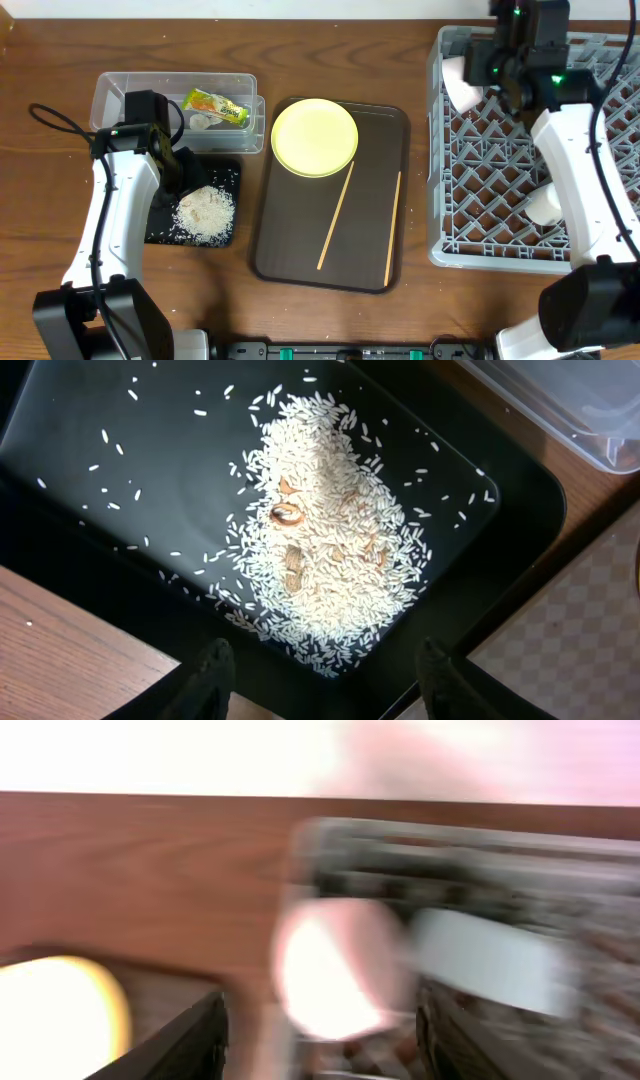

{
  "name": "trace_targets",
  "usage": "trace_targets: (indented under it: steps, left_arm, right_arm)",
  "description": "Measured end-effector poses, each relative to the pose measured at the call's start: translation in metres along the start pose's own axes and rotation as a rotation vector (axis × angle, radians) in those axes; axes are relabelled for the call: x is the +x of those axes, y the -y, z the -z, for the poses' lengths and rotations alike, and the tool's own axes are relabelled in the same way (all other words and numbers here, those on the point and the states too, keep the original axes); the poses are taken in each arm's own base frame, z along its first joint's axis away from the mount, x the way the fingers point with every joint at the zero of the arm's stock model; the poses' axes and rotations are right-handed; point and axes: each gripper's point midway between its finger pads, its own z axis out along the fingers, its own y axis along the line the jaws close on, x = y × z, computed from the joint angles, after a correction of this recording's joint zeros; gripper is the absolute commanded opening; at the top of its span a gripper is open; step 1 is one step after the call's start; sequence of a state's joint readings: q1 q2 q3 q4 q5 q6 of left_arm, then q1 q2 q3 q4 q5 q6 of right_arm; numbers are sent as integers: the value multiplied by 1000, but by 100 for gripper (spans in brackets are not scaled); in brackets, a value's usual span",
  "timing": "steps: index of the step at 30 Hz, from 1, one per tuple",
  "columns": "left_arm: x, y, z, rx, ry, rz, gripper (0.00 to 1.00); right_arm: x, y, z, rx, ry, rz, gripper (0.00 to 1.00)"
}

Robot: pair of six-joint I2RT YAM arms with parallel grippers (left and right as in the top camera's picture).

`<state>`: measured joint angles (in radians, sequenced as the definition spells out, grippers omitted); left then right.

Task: Sort waste into correct bins and load items into the dishwasher rack
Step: 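Reach right gripper to the yellow plate edge and grasp it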

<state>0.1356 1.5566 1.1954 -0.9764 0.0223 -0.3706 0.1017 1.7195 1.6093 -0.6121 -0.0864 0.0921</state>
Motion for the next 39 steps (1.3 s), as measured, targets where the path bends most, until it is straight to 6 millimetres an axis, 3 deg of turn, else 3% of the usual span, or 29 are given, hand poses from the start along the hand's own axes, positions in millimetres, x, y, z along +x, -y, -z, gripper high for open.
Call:
trace_targets:
  steps: [7,12,17,26,29,33,39]
  left_arm:
    - [0,0,0,1,0,0,63]
    - [0,0,0,0,0,0,63]
    - [0,0,0,0,0,0,63]
    - [0,0,0,1,0,0,64]
    - [0,0,0,0,0,0,64]
    - [0,0,0,0,0,0,64]
    - [0,0,0,0,0,0,64]
  right_arm:
    - [49,-104,-30,-280,-164,23,58]
    - [100,-142,-62,-291,-315,6,53]
    - [143,-154,-92,-229,-423,-40,52]
    - [198,-154,-132,-127,-532,-81,40]
    - [218,-156,-142,-99,-570,-98,19]
    - [217,-157,-147,-87,-552,-112,2]
    - [207,-153,-152,-79,-516,-132,1]
